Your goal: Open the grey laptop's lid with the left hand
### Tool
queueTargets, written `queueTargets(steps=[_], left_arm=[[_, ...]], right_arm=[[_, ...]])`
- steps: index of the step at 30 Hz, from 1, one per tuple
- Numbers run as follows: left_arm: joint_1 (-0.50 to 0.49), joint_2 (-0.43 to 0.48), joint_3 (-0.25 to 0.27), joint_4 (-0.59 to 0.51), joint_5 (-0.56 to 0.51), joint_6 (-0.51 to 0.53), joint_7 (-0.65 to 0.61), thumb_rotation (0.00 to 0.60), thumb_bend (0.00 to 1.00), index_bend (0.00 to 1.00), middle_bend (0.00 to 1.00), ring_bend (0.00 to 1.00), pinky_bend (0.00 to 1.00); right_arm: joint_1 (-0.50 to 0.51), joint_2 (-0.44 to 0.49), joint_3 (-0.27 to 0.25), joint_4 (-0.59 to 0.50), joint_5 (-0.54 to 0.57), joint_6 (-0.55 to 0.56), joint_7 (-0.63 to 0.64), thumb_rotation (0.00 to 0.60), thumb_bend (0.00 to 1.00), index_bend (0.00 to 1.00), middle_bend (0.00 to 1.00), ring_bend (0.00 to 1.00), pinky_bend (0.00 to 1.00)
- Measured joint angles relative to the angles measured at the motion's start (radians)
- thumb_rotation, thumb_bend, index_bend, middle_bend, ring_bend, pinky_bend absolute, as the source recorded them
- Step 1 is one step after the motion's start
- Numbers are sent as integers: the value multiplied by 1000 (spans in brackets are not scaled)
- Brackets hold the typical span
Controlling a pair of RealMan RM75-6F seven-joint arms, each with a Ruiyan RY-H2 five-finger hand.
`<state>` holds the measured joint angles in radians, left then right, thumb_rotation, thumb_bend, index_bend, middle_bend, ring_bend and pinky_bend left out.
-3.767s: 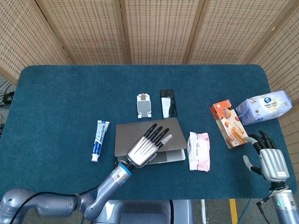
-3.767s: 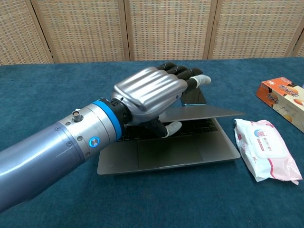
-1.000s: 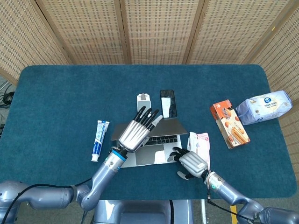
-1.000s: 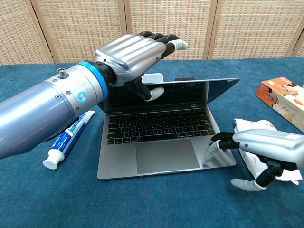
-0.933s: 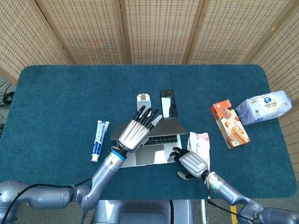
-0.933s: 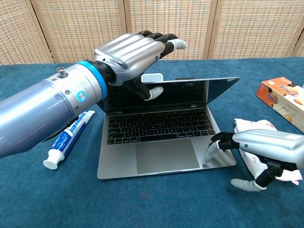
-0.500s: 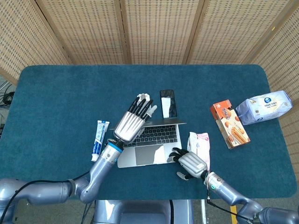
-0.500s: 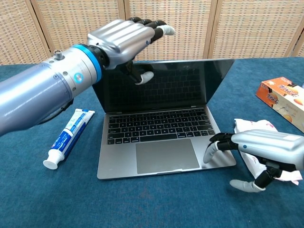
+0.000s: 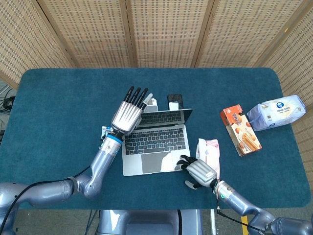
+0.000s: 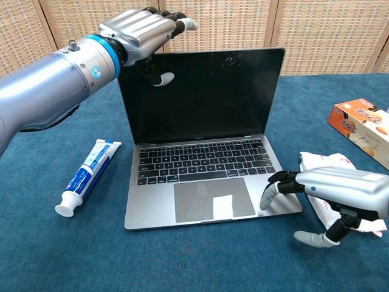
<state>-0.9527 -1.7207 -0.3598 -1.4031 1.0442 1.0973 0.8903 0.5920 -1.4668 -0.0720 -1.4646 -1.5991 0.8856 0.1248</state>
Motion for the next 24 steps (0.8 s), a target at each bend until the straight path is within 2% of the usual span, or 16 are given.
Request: queueTargets(steps=[24], left_arm=[[-37, 28, -22, 150, -138, -38, 38, 568, 383, 0, 0, 0, 0]], right_arm=[[2, 2, -5, -2, 13, 3, -4, 600, 440, 242, 212, 9, 171]])
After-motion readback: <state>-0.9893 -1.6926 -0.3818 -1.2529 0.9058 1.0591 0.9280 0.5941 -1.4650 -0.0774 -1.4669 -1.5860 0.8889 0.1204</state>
